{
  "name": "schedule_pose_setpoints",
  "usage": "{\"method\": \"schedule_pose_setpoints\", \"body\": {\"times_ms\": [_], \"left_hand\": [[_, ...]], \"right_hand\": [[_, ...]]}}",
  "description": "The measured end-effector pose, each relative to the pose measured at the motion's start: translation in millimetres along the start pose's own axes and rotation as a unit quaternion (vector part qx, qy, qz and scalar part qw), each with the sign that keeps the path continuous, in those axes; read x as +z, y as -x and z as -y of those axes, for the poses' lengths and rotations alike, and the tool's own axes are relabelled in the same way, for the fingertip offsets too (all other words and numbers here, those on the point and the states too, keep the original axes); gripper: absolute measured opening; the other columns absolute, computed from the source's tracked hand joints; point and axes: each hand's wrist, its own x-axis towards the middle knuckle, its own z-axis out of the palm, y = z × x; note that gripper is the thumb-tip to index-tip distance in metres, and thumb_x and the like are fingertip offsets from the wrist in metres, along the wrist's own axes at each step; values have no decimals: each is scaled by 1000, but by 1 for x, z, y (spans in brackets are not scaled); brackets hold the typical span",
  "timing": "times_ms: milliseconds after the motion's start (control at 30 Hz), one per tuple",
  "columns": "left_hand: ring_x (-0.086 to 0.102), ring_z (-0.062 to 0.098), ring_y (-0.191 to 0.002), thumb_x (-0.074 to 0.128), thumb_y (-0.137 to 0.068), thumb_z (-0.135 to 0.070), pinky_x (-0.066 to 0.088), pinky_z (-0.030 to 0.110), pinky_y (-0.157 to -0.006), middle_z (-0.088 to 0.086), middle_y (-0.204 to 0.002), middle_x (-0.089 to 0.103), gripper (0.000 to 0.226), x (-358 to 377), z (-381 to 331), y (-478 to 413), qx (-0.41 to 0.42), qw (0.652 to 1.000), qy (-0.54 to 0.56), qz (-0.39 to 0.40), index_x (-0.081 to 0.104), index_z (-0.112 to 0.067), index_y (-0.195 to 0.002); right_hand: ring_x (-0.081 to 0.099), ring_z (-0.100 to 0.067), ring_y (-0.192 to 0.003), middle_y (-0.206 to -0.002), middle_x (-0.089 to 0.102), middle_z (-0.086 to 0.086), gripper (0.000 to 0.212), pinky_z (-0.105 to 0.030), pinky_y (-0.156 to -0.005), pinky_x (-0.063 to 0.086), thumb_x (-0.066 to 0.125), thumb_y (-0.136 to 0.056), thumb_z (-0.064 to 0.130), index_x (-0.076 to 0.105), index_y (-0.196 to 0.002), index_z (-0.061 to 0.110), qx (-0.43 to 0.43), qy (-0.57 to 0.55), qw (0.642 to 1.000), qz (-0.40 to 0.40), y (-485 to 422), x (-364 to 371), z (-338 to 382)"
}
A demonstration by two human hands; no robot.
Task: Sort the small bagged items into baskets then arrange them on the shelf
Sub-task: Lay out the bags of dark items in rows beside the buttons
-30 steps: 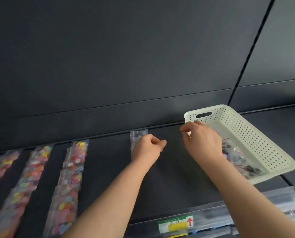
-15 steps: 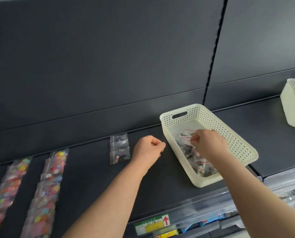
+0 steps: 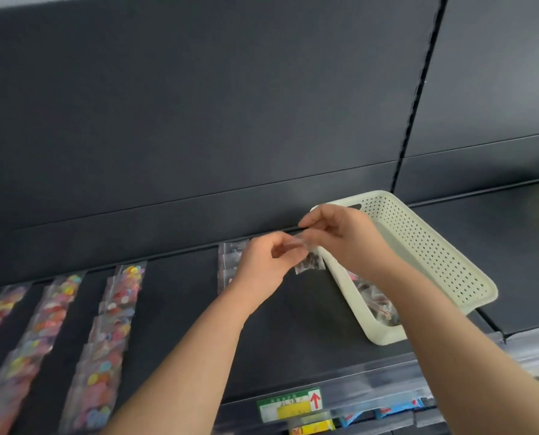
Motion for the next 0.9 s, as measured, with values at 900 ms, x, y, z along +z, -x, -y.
{"method": "schedule_pose_setpoints", "body": {"times_ms": [900], "left_hand": [[66, 16, -75, 66, -87, -28, 53, 29, -67, -8, -77, 71, 16, -74, 95, 39, -241, 950, -178, -94, 72, -22, -73]], "right_hand": [[62, -10, -77, -67, 61, 16, 7, -28, -70, 51, 64, -83, 27, 64, -77, 30, 164, 130, 977, 37, 5, 143, -13]]}}
